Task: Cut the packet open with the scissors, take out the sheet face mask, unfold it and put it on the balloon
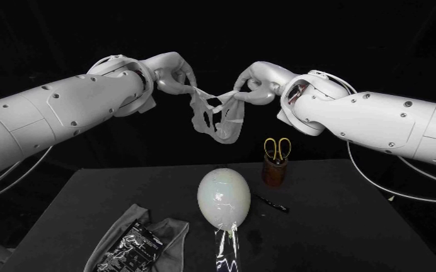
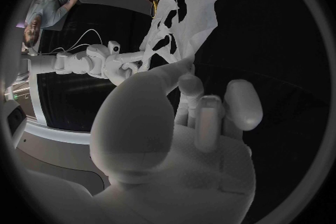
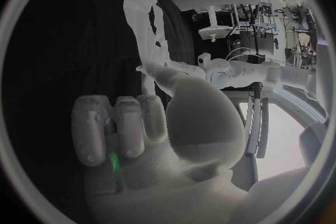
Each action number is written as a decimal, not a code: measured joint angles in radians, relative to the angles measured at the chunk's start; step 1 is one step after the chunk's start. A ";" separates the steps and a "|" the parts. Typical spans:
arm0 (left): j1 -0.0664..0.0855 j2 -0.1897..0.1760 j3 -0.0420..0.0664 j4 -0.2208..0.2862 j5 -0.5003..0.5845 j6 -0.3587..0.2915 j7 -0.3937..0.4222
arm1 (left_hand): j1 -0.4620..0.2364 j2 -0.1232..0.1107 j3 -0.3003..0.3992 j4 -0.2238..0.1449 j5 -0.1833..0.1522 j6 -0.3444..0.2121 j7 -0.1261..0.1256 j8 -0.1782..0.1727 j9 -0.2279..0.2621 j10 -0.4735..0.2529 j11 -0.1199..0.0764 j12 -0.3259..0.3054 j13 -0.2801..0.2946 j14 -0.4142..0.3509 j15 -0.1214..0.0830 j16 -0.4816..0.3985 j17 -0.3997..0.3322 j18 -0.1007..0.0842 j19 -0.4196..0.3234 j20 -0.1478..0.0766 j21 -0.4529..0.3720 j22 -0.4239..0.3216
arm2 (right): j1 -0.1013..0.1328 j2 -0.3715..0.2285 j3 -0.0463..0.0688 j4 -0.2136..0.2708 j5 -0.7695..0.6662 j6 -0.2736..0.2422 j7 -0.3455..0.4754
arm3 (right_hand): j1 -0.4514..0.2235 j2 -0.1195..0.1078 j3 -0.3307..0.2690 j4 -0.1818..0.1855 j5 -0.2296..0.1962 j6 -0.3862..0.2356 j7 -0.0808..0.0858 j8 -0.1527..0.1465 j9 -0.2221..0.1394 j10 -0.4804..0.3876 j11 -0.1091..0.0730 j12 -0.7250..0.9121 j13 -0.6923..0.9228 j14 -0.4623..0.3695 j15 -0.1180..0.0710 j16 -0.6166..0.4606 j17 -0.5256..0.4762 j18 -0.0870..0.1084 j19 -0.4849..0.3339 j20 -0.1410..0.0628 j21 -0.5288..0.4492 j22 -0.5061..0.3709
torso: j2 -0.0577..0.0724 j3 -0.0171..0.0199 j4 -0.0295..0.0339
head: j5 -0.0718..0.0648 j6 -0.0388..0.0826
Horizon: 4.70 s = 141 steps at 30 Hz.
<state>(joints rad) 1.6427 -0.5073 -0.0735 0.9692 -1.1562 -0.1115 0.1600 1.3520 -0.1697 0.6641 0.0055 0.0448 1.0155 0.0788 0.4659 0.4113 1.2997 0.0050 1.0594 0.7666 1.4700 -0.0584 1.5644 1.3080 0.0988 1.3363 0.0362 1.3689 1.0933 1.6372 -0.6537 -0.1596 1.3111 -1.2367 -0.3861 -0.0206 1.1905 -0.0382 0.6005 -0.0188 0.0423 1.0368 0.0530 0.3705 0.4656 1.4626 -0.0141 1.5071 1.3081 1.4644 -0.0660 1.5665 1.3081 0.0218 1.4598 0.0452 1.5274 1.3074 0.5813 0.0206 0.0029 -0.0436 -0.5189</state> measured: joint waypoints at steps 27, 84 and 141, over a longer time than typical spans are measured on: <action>-0.060 -0.042 -0.010 -0.019 0.012 -0.011 0.020 | -0.001 -0.001 0.000 0.000 0.001 0.002 0.002 0.000 0.000 0.000 0.000 0.000 -0.002 0.000 0.000 0.003 0.000 0.000 0.000 0.000 0.000 -0.002 | -0.077 0.022 -0.007 0.228 0.370 -0.174 -0.062 | 0.012 0.000 0.005 0.005 0.003 -0.005 0.005 0.005 0.000 0.000 0.000 -0.006 0.000 0.000 0.000 0.000 0.000 0.000 0.002 -0.002 -0.021 0.000 | 0.000 0.0000 0.0018 | 0.064 -0.044; -0.071 -0.072 -0.015 0.019 0.035 -0.018 0.030 | -0.001 -0.004 0.003 -0.003 0.001 0.002 0.002 0.000 0.000 0.005 -0.005 0.000 -0.002 -0.002 -0.002 0.003 0.000 0.000 0.000 0.000 0.000 -0.001 | -0.106 0.071 -0.006 0.008 0.429 -0.172 -0.046 | 0.022 0.005 0.008 0.008 0.003 -0.016 0.003 0.005 0.000 -0.002 0.002 -0.009 0.000 0.002 -0.002 0.001 0.000 0.000 0.004 -0.004 -0.022 0.000 | 0.000 0.0009 0.0033 | 0.068 -0.051; -0.085 -0.054 -0.021 -0.051 0.053 -0.049 0.036 | -0.004 -0.007 0.008 -0.003 0.001 0.000 0.000 -0.002 0.000 0.007 -0.007 0.000 -0.002 0.000 0.000 0.000 0.000 0.000 0.000 0.000 0.000 -0.001 | -0.133 0.139 -0.012 0.113 0.763 -0.217 -0.047 | 0.022 0.005 0.011 0.011 0.002 -0.017 0.006 0.016 0.000 -0.002 0.002 -0.011 -0.001 0.002 -0.002 0.000 -0.001 0.000 0.003 -0.003 -0.017 0.000 | -0.001 -0.0011 0.0063 | 0.074 -0.041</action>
<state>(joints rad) 1.5577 -0.5613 -0.0947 0.9177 -1.1035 -0.1602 0.1959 1.3485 -0.1768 0.6719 0.0026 0.0457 1.0156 0.0786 0.4639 0.4114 1.3064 -0.0018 1.0593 0.7641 1.4702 -0.0582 1.5642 1.3080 0.0988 1.3362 0.0362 1.3689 1.0924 1.5043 -0.5146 -0.1716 1.4237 -0.4734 -0.6028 -0.0677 1.2123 -0.0333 0.6112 -0.0081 0.0442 1.0202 0.0593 0.3868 0.4658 1.4608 -0.0123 1.4959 1.3074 1.4660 -0.0676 1.5668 1.3076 0.0217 1.4627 0.0422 1.5102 1.3074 0.5801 0.0196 0.0092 0.0307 -0.5599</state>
